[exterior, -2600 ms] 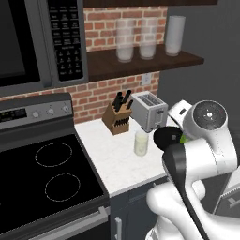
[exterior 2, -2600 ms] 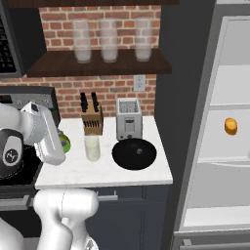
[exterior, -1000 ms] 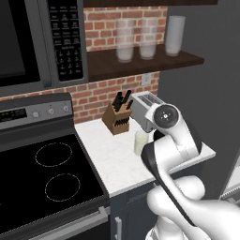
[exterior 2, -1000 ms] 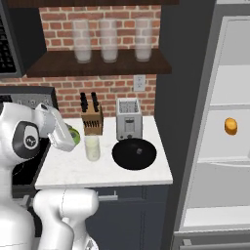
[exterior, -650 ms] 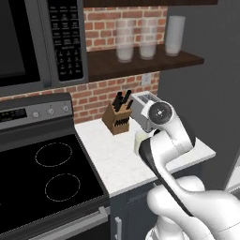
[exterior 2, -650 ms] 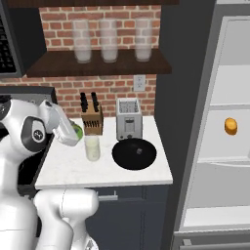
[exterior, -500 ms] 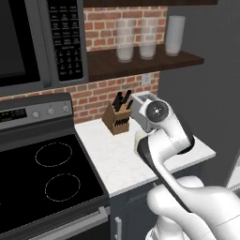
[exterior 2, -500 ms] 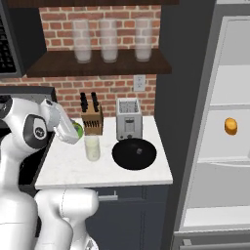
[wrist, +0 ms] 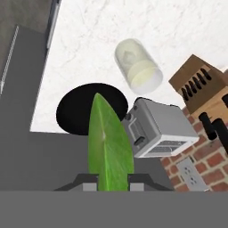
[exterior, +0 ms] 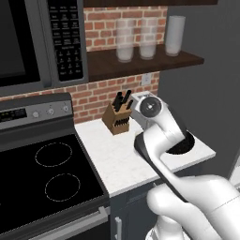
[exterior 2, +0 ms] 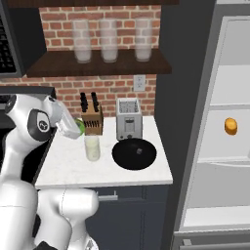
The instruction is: Grab a lemon wedge from the fridge and one ice cube from the ice bowl, and put them in the glass of lemonade.
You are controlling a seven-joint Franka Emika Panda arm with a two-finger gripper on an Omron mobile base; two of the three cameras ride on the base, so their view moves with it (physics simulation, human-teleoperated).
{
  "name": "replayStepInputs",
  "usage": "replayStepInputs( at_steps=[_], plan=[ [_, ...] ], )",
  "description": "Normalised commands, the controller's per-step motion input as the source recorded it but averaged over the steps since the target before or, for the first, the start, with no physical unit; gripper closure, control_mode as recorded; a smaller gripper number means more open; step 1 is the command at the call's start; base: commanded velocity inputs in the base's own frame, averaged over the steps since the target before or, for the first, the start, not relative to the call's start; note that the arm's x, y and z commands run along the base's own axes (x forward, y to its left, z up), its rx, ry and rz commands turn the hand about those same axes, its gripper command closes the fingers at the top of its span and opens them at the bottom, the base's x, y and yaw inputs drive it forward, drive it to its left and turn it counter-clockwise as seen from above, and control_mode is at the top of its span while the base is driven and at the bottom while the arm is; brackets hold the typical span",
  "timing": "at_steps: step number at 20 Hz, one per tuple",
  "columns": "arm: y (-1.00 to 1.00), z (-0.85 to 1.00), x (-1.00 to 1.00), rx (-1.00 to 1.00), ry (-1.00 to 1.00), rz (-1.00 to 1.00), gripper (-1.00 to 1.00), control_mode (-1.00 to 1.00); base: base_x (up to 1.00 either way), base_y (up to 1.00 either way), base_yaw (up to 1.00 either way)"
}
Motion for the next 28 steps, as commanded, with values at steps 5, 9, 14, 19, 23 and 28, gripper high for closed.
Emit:
replayStepInputs(
  at_steps=[5, 9, 14, 19, 23, 28],
  plan=[
    [0.0, -0.19, 0.2, -0.04, 0.0, 0.0, 1.0, -1.0, 0.0, 0.0, 0.0],
    [0.03, -0.41, 0.23, -0.08, 0.0, 0.0, 1.0, -1.0, 0.0, 0.0, 0.0],
    [0.05, -0.31, 0.27, -0.06, 0.0, 0.0, 1.0, -1.0, 0.0, 0.0, 0.0],
    [0.1, -0.01, 0.26, -0.02, 0.0, 0.0, 1.0, -1.0, 0.0, 0.0, 0.0],
    [0.16, 0.0, 0.23, -0.01, 0.02, 0.0, 1.0, -1.0, 0.0, 0.0, 0.0],
    [0.2, 0.0, 0.21, -0.02, 0.06, 0.0, 1.0, -1.0, 0.0, 0.0, 0.0]
  ],
)
